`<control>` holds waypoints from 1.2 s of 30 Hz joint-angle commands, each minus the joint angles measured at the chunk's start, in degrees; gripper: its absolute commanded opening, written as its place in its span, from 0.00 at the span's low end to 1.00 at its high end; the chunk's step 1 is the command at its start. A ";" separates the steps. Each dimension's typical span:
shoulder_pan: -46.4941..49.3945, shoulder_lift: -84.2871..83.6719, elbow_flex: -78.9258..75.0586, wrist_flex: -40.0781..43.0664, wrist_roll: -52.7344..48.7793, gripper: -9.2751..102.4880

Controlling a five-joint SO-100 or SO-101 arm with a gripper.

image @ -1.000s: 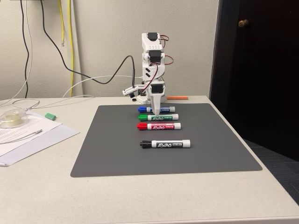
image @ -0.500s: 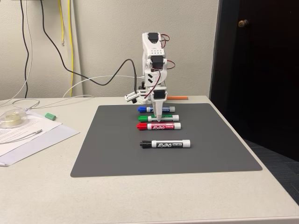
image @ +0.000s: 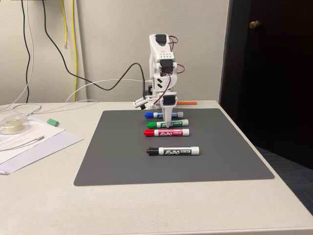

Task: Pick up the green marker.

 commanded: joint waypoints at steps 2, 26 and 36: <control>1.76 12.48 -0.09 0.00 1.85 0.08; 5.89 59.41 15.03 -23.64 1.23 0.08; 6.24 55.55 11.16 -22.94 2.11 0.08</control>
